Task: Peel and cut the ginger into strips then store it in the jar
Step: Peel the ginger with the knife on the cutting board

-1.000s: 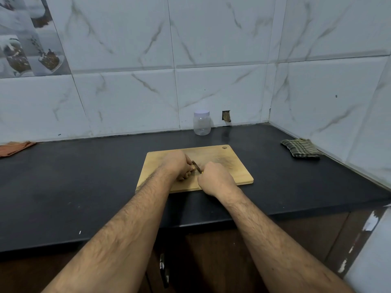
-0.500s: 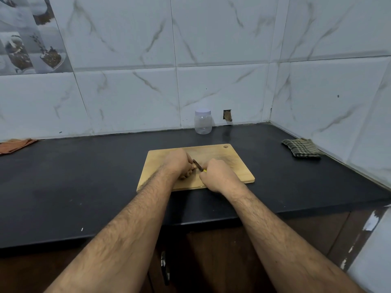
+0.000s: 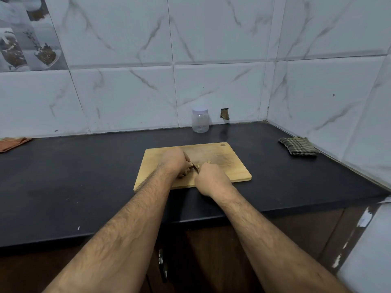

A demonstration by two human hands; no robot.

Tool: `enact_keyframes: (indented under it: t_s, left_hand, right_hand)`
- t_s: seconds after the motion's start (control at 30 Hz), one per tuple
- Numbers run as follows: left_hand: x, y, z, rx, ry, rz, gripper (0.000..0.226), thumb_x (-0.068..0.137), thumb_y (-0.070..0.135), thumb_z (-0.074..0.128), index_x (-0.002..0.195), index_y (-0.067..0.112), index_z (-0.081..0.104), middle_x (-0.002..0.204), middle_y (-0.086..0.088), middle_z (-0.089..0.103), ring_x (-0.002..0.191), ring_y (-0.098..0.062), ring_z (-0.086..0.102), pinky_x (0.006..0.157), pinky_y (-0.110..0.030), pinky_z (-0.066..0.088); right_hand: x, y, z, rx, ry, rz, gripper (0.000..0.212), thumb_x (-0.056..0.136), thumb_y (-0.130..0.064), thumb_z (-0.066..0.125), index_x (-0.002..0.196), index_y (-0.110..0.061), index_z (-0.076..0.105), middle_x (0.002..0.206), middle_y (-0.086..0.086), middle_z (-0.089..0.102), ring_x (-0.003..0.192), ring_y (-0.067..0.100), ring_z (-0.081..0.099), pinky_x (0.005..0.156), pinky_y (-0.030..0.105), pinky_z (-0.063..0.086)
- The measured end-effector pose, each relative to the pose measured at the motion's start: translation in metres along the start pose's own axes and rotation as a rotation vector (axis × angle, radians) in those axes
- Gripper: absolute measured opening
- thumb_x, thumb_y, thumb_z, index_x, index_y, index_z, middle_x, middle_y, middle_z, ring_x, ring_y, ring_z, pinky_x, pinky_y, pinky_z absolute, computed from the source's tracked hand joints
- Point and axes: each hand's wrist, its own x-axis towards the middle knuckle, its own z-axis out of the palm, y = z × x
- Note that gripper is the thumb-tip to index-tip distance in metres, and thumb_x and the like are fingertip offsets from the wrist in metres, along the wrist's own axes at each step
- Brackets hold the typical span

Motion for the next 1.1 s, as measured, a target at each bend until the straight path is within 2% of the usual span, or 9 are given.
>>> enact_keyframes:
  t_s: [0.1, 0.27, 0.33, 0.43, 0.5, 0.7, 0.9, 1.03, 1.1]
  left_hand:
    - [0.001, -0.002, 0.000, -0.053, -0.017, -0.018, 0.014, 0.095, 0.017, 0.062, 0.089, 0.020, 0.075, 0.067, 0.002, 0.071, 0.052, -0.010, 0.060, 0.057, -0.024, 0.056]
    - [0.000, -0.001, -0.005, -0.084, -0.048, -0.054, 0.020, 0.099, 0.016, 0.057, 0.092, 0.013, 0.075, 0.063, 0.002, 0.067, 0.041, -0.006, 0.054, 0.043, -0.017, 0.043]
    - [0.000, -0.001, -0.009, -0.032, -0.072, -0.040, 0.020, 0.100, 0.018, 0.056, 0.094, 0.017, 0.075, 0.067, 0.004, 0.068, 0.051, -0.008, 0.057, 0.049, -0.019, 0.045]
    - [0.000, -0.004, -0.012, -0.044, -0.156, -0.056, 0.019, 0.101, 0.019, 0.053, 0.098, 0.021, 0.071, 0.072, -0.001, 0.068, 0.057, -0.015, 0.055, 0.059, -0.025, 0.049]
    - [0.000, -0.006, -0.011, -0.077, -0.169, -0.080, 0.019, 0.101, 0.021, 0.053, 0.108, 0.018, 0.070, 0.071, -0.004, 0.066, 0.055, -0.015, 0.055, 0.059, -0.028, 0.053]
    - [-0.001, -0.006, -0.002, -0.190, -0.083, -0.146, 0.020, 0.098, 0.028, 0.061, 0.113, 0.017, 0.069, 0.079, -0.005, 0.064, 0.054, -0.016, 0.061, 0.069, -0.033, 0.062]
    - [-0.005, -0.005, 0.003, -0.210, -0.017, -0.174, 0.022, 0.098, 0.030, 0.062, 0.103, 0.010, 0.072, 0.069, -0.005, 0.066, 0.044, -0.017, 0.061, 0.067, -0.032, 0.060]
    - [-0.006, -0.003, 0.004, -0.194, 0.008, -0.205, 0.026, 0.096, 0.033, 0.064, 0.102, 0.010, 0.073, 0.072, -0.005, 0.070, 0.048, -0.016, 0.062, 0.072, -0.030, 0.061]
    - [-0.006, -0.002, 0.004, -0.174, 0.013, -0.212, 0.029, 0.096, 0.035, 0.063, 0.100, 0.009, 0.074, 0.070, -0.004, 0.070, 0.046, -0.014, 0.062, 0.067, -0.026, 0.059]
  right_hand:
    - [-0.009, 0.004, -0.002, -0.015, 0.008, 0.003, 0.011, 0.093, -0.005, 0.047, 0.090, -0.015, 0.051, 0.090, 0.005, 0.055, 0.083, 0.024, 0.055, 0.066, 0.032, 0.047]
    - [-0.005, 0.011, -0.004, -0.010, 0.040, 0.032, 0.016, 0.092, -0.005, 0.047, 0.101, -0.011, 0.059, 0.096, 0.005, 0.060, 0.083, 0.024, 0.054, 0.066, 0.031, 0.046]
    - [-0.003, 0.012, -0.004, 0.013, 0.044, 0.029, 0.020, 0.091, -0.005, 0.048, 0.105, -0.010, 0.061, 0.099, 0.007, 0.064, 0.082, 0.025, 0.055, 0.065, 0.031, 0.045]
    - [-0.006, 0.012, -0.003, 0.036, 0.031, 0.001, 0.017, 0.090, -0.006, 0.047, 0.100, -0.012, 0.060, 0.087, 0.004, 0.060, 0.077, 0.024, 0.057, 0.057, 0.029, 0.043]
    - [-0.009, 0.012, 0.000, 0.046, 0.023, -0.015, 0.016, 0.091, -0.007, 0.046, 0.097, -0.012, 0.061, 0.080, 0.003, 0.059, 0.071, 0.023, 0.060, 0.054, 0.028, 0.043]
    - [-0.011, 0.011, 0.006, 0.084, 0.022, -0.028, 0.023, 0.091, -0.009, 0.044, 0.101, -0.013, 0.064, 0.085, 0.006, 0.064, 0.073, 0.025, 0.064, 0.057, 0.030, 0.048]
    - [-0.012, 0.008, 0.008, 0.103, 0.021, -0.039, 0.023, 0.090, -0.007, 0.045, 0.099, -0.013, 0.065, 0.079, 0.006, 0.062, 0.071, 0.027, 0.063, 0.058, 0.030, 0.051]
    - [-0.012, 0.005, 0.008, 0.116, 0.017, -0.036, 0.017, 0.090, -0.008, 0.047, 0.091, -0.013, 0.063, 0.079, 0.006, 0.062, 0.073, 0.026, 0.062, 0.057, 0.029, 0.047]
    - [-0.012, 0.004, 0.007, 0.109, 0.025, -0.043, 0.017, 0.090, -0.009, 0.047, 0.090, -0.012, 0.064, 0.085, 0.008, 0.065, 0.075, 0.025, 0.060, 0.056, 0.028, 0.044]
